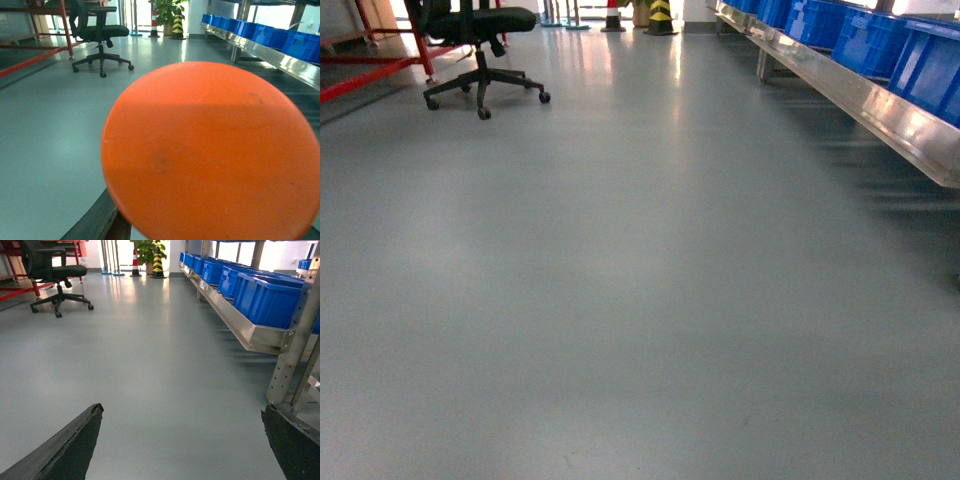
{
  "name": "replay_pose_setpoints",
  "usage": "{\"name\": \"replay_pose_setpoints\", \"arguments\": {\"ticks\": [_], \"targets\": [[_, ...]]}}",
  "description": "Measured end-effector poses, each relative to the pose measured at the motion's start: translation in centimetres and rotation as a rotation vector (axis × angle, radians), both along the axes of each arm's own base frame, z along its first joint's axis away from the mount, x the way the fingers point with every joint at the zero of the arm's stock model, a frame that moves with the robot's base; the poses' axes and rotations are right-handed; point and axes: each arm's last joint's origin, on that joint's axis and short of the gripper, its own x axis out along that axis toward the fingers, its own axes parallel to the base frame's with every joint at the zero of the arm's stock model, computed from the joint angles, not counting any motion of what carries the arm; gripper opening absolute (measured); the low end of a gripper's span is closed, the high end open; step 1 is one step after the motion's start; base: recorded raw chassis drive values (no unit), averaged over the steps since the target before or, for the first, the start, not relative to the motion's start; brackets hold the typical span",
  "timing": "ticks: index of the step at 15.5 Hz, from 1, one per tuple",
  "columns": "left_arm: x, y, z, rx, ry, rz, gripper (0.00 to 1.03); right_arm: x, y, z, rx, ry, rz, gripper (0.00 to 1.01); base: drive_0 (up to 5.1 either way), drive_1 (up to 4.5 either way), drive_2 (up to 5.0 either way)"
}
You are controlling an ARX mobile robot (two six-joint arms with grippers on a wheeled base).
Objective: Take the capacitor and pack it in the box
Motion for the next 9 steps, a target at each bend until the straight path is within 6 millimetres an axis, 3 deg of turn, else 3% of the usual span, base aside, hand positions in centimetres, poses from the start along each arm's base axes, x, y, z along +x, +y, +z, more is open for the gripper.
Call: {"name": "replay_pose_setpoints", "arguments": {"ticks": [9], "targets": [[0.00, 0.00, 0.00, 0.000, 0.000, 0.000, 0.44, 0.00, 0.00, 0.01, 0.000, -0.001, 0.000, 0.98, -5.0, 2.40, 2.4]]}}
